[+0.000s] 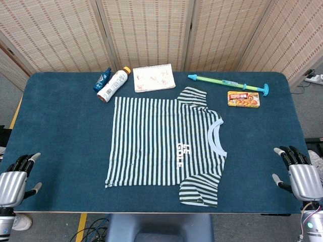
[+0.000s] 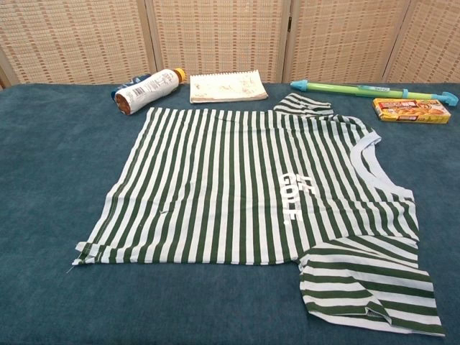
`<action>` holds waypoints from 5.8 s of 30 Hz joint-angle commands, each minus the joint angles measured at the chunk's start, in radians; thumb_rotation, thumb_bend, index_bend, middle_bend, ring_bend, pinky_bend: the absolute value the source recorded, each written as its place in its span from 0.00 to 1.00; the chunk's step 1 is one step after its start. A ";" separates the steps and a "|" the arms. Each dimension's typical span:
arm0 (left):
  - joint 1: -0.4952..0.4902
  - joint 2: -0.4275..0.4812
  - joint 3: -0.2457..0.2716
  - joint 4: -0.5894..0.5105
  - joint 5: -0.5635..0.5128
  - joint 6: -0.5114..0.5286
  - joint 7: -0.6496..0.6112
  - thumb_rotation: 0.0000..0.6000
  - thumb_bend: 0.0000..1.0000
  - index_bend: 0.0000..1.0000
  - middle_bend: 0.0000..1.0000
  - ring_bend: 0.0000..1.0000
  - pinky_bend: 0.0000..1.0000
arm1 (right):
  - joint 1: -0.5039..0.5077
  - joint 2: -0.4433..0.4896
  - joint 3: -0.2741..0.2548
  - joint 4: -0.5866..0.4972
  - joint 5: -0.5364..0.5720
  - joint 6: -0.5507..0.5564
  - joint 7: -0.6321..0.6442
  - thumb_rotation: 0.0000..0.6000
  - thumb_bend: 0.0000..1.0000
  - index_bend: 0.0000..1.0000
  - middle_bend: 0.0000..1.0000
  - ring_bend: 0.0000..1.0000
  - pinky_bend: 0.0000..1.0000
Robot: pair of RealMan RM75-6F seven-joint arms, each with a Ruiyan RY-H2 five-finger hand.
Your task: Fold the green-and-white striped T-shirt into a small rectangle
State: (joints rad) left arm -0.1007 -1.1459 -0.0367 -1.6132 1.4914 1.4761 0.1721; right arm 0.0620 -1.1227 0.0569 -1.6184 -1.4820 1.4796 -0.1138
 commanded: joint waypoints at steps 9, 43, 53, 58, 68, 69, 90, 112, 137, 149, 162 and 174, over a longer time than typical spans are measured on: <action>-0.004 -0.002 -0.001 0.008 0.016 0.007 -0.005 1.00 0.22 0.16 0.21 0.16 0.33 | -0.004 0.005 0.001 -0.007 -0.010 0.013 0.002 1.00 0.24 0.17 0.18 0.14 0.22; -0.330 -0.139 0.085 0.146 0.410 -0.231 -0.199 1.00 0.22 0.43 0.82 0.76 0.94 | 0.002 0.036 0.019 -0.027 -0.035 0.041 0.001 1.00 0.25 0.17 0.19 0.14 0.22; -0.391 -0.243 0.073 0.136 0.303 -0.383 -0.137 1.00 0.22 0.42 0.90 0.85 0.99 | -0.003 0.032 0.017 -0.023 -0.025 0.040 0.003 1.00 0.25 0.17 0.20 0.14 0.22; -0.403 -0.278 0.059 0.131 0.231 -0.433 -0.081 1.00 0.22 0.41 0.91 0.85 0.99 | -0.006 0.034 0.016 -0.019 -0.021 0.040 0.008 1.00 0.25 0.17 0.20 0.14 0.22; -0.420 -0.308 0.042 0.110 0.099 -0.514 0.017 1.00 0.22 0.41 0.91 0.86 1.00 | -0.004 0.024 0.016 -0.008 -0.016 0.031 0.016 1.00 0.25 0.17 0.20 0.14 0.22; -0.423 -0.311 0.041 0.108 0.088 -0.520 0.026 1.00 0.22 0.42 0.91 0.86 1.00 | -0.003 0.025 0.016 -0.008 -0.015 0.029 0.016 1.00 0.24 0.17 0.20 0.14 0.22; -0.452 -0.365 0.034 0.112 -0.021 -0.546 0.105 1.00 0.22 0.43 0.91 0.86 1.00 | -0.011 0.024 0.012 0.001 -0.008 0.029 0.024 1.00 0.25 0.17 0.20 0.14 0.22; -0.466 -0.398 0.032 0.135 -0.045 -0.516 0.102 1.00 0.26 0.47 0.92 0.87 1.00 | -0.016 0.021 0.010 0.012 -0.002 0.027 0.034 1.00 0.25 0.17 0.20 0.14 0.22; -0.483 -0.430 0.043 0.170 -0.023 -0.499 0.068 1.00 0.54 0.58 0.93 0.87 1.00 | 0.005 0.012 -0.002 0.022 -0.044 0.003 0.038 1.00 0.25 0.17 0.23 0.14 0.22; -0.475 -0.450 0.042 0.186 -0.012 -0.462 0.058 1.00 0.54 0.61 0.95 0.89 1.00 | 0.083 -0.045 -0.042 0.082 -0.210 -0.038 0.024 1.00 0.25 0.21 0.42 0.41 0.52; -0.469 -0.450 0.045 0.182 -0.015 -0.452 0.055 1.00 0.54 0.61 0.96 0.90 1.00 | 0.195 -0.179 -0.099 0.172 -0.268 -0.215 0.045 1.00 0.16 0.41 0.87 0.96 1.00; -0.467 -0.453 0.045 0.181 -0.028 -0.457 0.060 1.00 0.53 0.61 0.96 0.90 1.00 | 0.283 -0.261 -0.100 0.289 -0.229 -0.350 0.059 1.00 0.15 0.45 0.90 0.99 1.00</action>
State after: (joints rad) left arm -0.5676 -1.5988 0.0089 -1.4319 1.4628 1.0196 0.2326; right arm 0.3362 -1.3748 -0.0439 -1.3397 -1.7157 1.1389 -0.0582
